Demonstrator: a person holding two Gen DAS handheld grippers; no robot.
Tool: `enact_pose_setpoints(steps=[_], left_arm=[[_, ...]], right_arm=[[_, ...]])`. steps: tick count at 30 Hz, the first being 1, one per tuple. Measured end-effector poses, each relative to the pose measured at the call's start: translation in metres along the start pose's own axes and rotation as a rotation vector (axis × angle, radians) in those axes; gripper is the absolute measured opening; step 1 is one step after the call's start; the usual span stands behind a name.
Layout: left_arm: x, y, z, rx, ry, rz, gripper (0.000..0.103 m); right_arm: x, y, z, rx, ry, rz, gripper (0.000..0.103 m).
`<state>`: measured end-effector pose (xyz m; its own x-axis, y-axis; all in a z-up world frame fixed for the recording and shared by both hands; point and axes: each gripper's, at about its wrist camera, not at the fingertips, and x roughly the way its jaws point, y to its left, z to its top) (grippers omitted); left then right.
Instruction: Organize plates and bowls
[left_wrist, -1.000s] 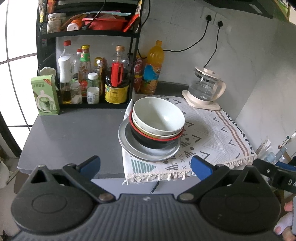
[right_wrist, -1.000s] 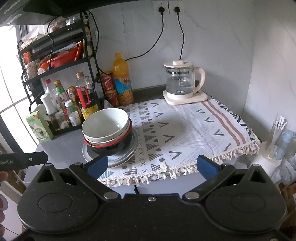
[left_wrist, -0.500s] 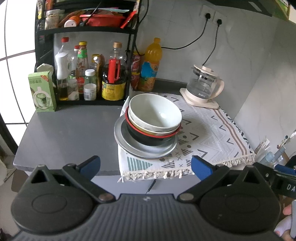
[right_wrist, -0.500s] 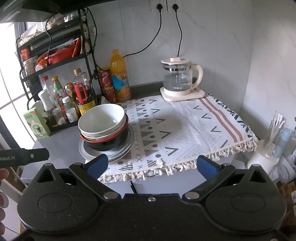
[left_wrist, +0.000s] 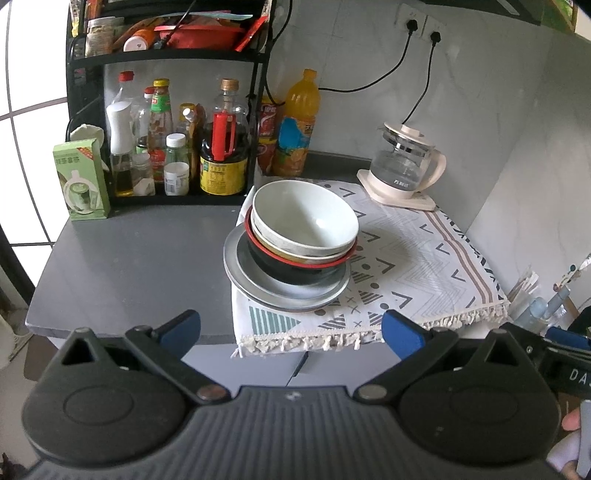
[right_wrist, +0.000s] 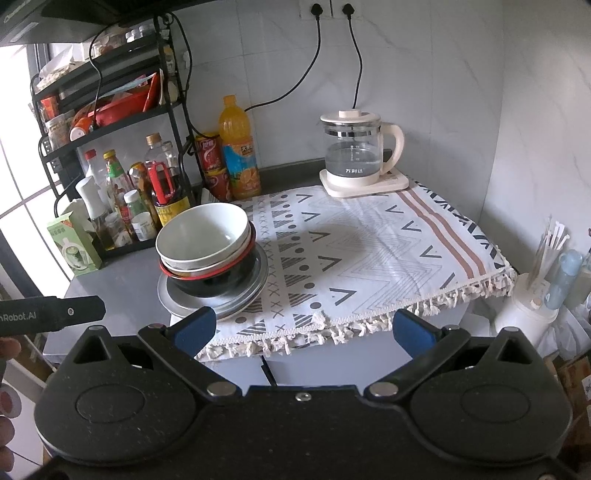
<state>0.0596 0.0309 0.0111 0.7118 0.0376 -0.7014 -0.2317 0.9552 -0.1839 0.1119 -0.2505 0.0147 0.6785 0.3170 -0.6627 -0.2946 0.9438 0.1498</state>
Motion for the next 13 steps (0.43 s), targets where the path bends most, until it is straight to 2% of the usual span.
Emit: enact_pose_setpoints(steps=[13], left_arm=[[-0.0052, -0.0055, -0.0063, 0.001, -0.004, 0.007, 0.103]], right_arm=[[-0.0029, -0.0046, -0.0053, 0.007, 0.009, -0.002, 0.103]])
